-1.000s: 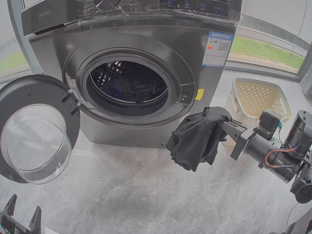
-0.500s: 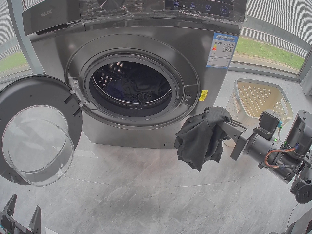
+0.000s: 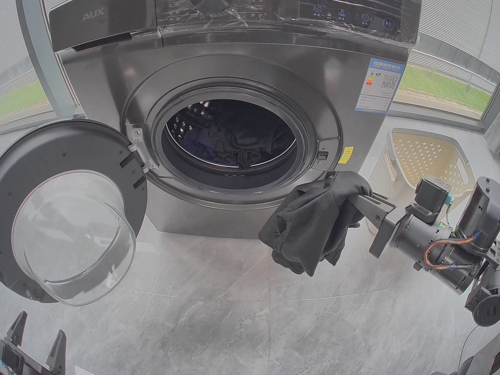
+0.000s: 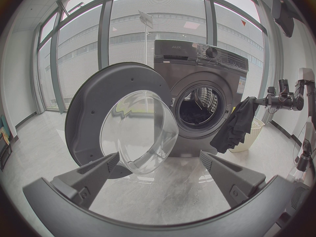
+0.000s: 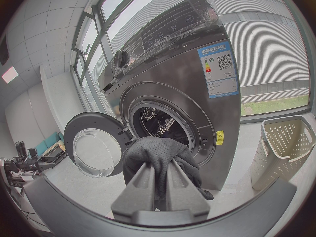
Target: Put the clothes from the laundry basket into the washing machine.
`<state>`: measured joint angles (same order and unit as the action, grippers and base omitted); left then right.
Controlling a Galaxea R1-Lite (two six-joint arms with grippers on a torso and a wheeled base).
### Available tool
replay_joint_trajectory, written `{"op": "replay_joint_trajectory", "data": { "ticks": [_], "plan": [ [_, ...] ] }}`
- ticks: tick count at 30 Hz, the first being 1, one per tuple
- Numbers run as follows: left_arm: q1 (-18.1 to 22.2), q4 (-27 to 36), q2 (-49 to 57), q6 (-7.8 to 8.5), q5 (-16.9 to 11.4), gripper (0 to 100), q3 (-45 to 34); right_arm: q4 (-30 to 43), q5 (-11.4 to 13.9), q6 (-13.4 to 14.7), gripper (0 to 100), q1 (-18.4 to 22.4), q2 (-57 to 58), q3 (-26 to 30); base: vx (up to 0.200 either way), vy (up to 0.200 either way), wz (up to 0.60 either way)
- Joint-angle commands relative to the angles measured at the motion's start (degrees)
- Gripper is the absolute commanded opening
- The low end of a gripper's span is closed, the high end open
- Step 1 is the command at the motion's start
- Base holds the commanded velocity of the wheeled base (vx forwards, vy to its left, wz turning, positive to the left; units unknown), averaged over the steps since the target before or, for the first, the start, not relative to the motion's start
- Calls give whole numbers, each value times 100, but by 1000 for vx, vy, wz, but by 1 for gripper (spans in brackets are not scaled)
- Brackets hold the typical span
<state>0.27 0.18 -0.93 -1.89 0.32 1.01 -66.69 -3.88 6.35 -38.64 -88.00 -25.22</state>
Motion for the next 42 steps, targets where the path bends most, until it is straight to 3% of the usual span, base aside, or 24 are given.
{"op": "replay_joint_trajectory", "data": {
  "ticks": [1, 19, 28, 42],
  "plan": [
    [0, -1, 5, -4, 3, 100, -92, -1, 1, -2, 0, -3, 3, 0, 0, 0, 0],
    [0, -1, 5, -22, 3, 100, -92, -1, 1, -2, 0, -3, -6, 0, 0, 0, 0],
    [-9, -1, 5, -40, 3, 100, -92, -1, 10, 6, 0, -3, -15, 9, 0, 200, 0],
    [0, -1, 5, -66, 12, 100, -92, -1, 10, 42, 0, -47, -94, 9, 0, 0, 0]
  ]
}}
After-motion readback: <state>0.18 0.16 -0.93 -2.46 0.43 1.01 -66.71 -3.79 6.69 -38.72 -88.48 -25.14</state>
